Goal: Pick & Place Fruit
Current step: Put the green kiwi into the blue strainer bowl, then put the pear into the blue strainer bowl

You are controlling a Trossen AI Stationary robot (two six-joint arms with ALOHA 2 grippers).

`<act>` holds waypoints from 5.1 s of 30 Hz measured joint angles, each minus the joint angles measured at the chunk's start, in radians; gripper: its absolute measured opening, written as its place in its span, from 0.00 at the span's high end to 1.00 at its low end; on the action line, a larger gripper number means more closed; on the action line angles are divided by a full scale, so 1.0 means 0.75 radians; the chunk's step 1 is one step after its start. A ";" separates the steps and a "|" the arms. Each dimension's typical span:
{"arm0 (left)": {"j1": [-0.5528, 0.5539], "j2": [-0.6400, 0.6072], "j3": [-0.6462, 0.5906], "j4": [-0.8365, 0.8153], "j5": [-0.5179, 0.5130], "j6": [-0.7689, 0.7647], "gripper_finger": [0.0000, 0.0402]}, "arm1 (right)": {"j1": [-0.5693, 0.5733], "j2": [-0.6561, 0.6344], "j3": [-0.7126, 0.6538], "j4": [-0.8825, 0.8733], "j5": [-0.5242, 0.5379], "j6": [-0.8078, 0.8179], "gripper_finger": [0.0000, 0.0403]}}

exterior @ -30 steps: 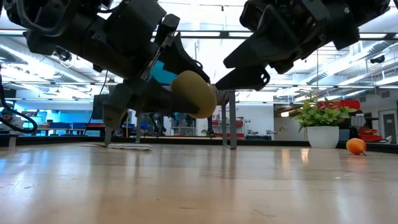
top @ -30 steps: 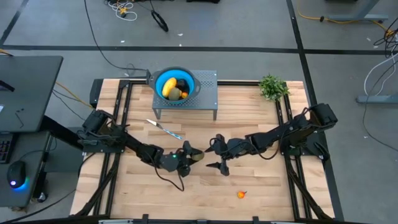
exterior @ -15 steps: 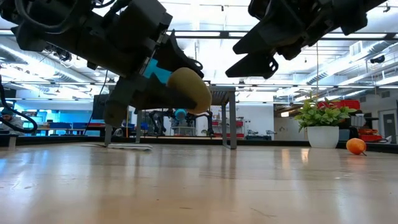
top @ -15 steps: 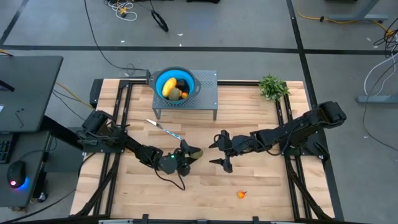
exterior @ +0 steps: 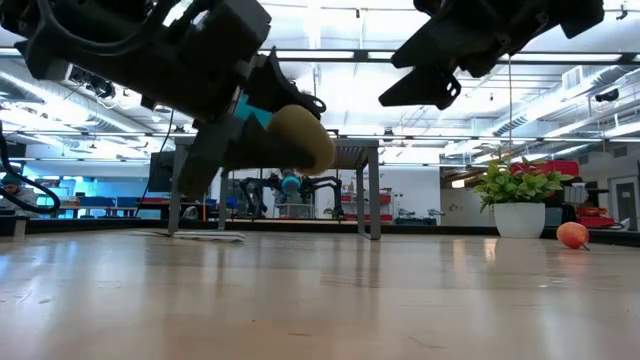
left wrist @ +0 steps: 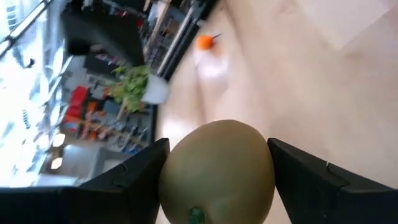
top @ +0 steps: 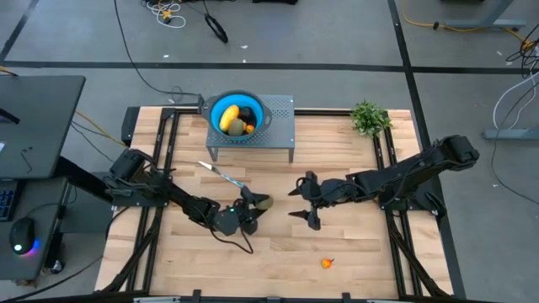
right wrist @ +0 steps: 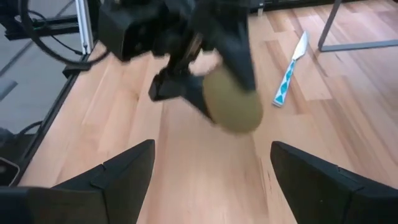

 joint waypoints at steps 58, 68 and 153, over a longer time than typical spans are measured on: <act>1.042 -0.759 -0.001 -0.141 0.268 -0.705 0.17 | -0.025 -0.022 -0.001 0.136 0.344 -0.083 0.19; 1.039 -0.759 -0.001 -0.145 0.268 -0.700 0.07 | -0.025 -0.022 -0.001 0.135 0.345 -0.083 0.19; 0.426 -0.935 0.001 -0.309 0.655 -0.968 0.07 | -0.116 -0.263 -0.001 -0.134 0.573 -0.262 0.19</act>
